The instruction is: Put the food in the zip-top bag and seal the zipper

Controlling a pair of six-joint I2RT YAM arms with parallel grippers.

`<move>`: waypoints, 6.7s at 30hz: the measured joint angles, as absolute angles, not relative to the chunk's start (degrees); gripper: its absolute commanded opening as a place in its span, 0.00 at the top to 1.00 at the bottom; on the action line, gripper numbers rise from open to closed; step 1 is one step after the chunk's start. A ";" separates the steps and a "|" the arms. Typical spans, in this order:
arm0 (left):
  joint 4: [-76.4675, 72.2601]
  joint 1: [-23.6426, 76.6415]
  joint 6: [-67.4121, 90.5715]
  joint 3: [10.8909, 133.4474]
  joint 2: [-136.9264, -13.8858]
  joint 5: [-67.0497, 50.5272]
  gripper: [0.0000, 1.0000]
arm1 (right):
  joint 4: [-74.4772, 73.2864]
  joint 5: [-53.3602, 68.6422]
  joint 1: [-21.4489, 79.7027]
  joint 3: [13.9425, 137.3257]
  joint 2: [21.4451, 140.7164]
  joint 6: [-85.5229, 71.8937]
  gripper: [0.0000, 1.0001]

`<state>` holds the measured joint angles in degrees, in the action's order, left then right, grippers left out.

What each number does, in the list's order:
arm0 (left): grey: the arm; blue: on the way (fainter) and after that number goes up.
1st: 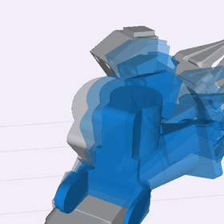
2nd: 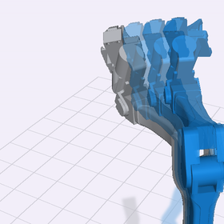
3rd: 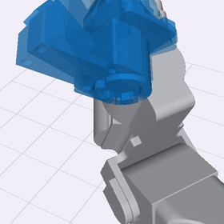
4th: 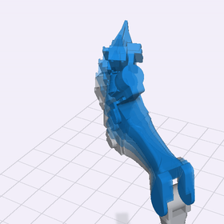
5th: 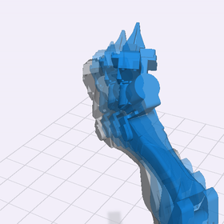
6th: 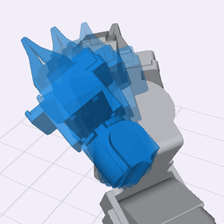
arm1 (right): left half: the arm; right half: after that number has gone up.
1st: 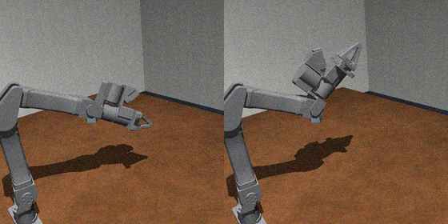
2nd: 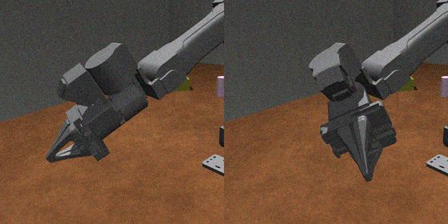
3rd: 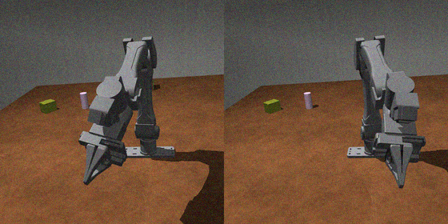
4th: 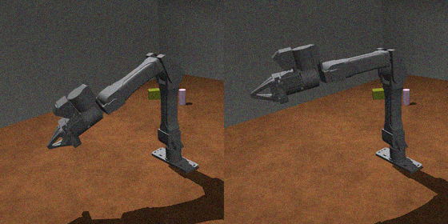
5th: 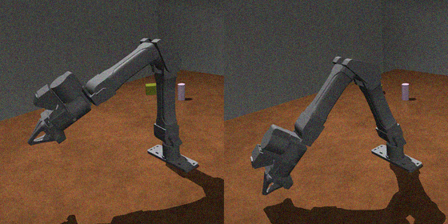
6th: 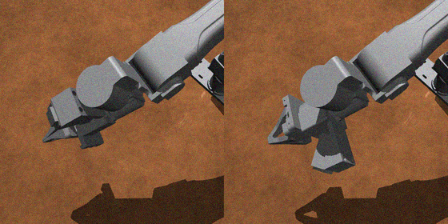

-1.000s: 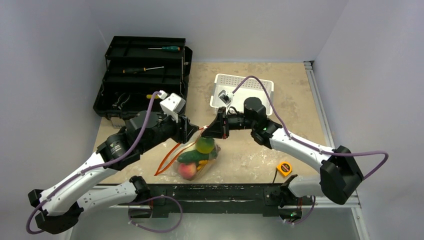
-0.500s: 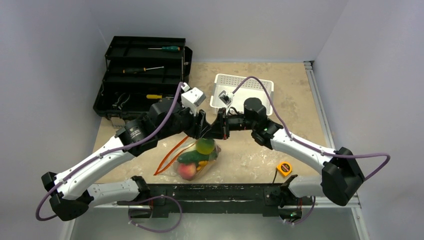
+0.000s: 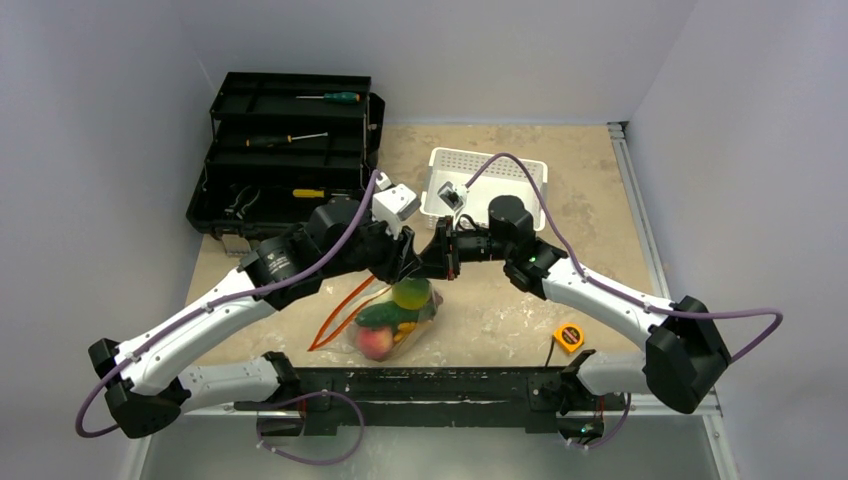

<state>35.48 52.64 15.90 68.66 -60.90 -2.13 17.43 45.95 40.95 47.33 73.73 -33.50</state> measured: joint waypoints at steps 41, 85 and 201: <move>40.34 53.39 13.93 68.51 -60.12 0.95 1.00 | 32.27 38.94 42.04 36.88 67.29 -45.32 1.00; 37.04 48.38 17.91 66.63 -52.84 -13.37 0.52 | 20.25 50.00 43.00 45.93 70.00 -22.26 1.00; 39.27 44.56 17.85 62.17 -53.65 -21.02 1.00 | -26.68 62.76 44.14 73.30 84.07 14.44 1.00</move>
<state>39.27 44.56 17.85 62.17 -53.65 -21.02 -26.68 62.76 44.14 73.30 84.07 14.44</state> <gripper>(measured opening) 0.050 0.008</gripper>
